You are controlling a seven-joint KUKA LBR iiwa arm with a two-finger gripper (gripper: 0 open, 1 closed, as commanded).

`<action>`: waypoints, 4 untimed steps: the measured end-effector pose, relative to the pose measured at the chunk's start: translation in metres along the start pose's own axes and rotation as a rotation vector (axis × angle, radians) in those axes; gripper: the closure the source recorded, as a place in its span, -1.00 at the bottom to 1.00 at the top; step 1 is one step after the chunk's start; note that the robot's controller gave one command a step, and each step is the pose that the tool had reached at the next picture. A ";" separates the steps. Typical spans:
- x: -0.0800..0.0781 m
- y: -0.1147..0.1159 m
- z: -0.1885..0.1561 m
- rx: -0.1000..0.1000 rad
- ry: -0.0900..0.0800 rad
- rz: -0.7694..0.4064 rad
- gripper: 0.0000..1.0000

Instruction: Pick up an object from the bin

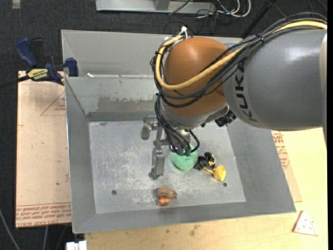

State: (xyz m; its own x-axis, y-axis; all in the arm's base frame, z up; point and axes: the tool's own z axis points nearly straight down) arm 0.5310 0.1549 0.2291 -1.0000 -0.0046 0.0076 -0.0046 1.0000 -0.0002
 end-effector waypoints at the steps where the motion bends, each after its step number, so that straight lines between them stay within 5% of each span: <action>1: -0.002 -0.001 -0.005 -0.002 -0.008 0.003 -1.00; 2: 0.026 -0.045 -0.040 -0.001 -0.002 -0.026 -1.00; 3: 0.002 -0.069 -0.045 -0.002 -0.017 0.066 -1.00; 4: 0.016 -0.069 -0.003 -0.001 -0.010 0.037 -1.00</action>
Offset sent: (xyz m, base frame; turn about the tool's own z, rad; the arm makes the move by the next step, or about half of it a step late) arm -0.0370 -0.0708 0.0639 -0.0343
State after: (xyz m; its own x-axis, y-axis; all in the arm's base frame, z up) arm 0.5158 0.0861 0.2319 -0.9995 0.0322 -0.0021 0.0322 0.9995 0.0007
